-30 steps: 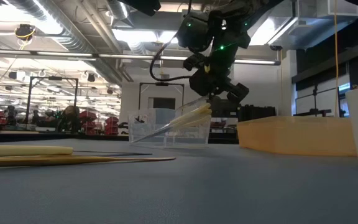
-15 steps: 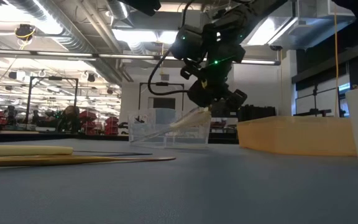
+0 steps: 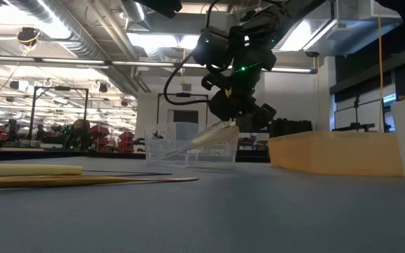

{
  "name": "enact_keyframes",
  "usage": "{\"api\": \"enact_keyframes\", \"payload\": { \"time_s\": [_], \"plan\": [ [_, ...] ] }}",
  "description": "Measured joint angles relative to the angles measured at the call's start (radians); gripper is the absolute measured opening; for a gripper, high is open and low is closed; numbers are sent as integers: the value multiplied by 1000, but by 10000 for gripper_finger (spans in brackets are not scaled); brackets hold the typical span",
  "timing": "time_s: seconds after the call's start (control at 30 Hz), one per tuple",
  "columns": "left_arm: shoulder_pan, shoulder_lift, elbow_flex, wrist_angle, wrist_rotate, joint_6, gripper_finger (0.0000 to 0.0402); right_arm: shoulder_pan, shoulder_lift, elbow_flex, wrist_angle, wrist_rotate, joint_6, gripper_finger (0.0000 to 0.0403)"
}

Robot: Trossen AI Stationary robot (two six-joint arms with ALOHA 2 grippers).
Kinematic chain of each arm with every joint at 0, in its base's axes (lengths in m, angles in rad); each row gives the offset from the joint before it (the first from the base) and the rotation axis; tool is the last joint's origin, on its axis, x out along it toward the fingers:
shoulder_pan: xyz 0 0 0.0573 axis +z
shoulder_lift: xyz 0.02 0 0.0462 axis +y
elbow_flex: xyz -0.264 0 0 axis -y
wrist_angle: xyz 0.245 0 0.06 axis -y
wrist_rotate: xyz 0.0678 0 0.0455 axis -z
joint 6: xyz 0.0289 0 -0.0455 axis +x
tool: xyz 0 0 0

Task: Sort silverware by color (type)
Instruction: Put the yellow knife into the transparent bin, then put the white knife into the orange bin

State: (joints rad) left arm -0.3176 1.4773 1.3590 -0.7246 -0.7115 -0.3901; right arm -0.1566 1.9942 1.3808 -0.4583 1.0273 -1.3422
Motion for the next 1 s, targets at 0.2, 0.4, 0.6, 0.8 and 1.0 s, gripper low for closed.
{"api": "enact_keyframes", "payload": {
  "time_s": [0.2, 0.4, 0.6, 0.8, 1.0],
  "plan": [
    [0, 0, 0, 0, 0, 0, 158, 0, 0, 0, 1, -8, 1, 92],
    [0, 0, 0, 0, 0, 0, 158, 0, 0, 0, 2, -17, 2, 137],
    [0, 0, 0, 0, 0, 0, 158, 0, 0, 0, 2, -15, 2, 144],
    [0, 0, 0, 0, 3, 0, 158, 0, -2, 0, 1, 68, 28, 141],
    [0, 0, 0, -1, 41, 0, 158, 0, -28, 1, -5, 78, 80, 141]
  ]
}}
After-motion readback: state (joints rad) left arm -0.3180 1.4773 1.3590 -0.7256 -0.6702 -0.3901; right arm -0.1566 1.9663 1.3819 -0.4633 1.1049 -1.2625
